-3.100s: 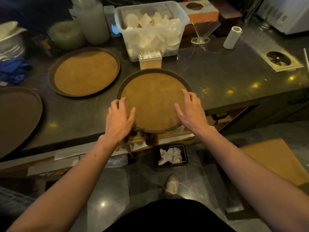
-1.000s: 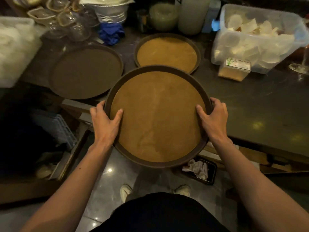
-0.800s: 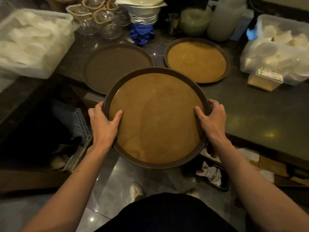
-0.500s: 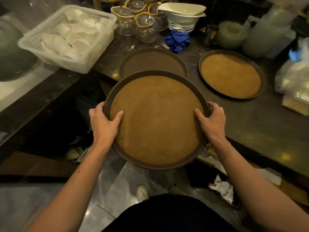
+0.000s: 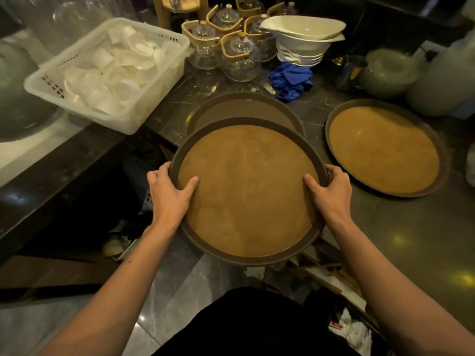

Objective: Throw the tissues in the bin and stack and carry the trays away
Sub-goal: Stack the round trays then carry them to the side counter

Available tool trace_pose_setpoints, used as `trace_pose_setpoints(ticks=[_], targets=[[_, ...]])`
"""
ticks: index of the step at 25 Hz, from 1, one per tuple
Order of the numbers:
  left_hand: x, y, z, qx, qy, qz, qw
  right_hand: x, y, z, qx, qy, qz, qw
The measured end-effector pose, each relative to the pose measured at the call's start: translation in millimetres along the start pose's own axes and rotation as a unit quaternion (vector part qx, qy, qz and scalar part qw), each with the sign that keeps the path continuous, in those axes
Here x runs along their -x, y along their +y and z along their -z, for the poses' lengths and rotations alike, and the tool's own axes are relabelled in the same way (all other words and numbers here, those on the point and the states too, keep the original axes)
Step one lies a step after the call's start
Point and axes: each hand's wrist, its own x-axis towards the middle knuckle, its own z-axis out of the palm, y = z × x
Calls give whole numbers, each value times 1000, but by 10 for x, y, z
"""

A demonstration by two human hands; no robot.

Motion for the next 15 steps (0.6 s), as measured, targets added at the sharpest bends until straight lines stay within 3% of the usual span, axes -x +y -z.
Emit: trace_pose_setpoints(ticks=[15], targets=[[-1117,243,-780,-10,-11,27,1000,-1296,-7,-578,-12,-22,-36,999]])
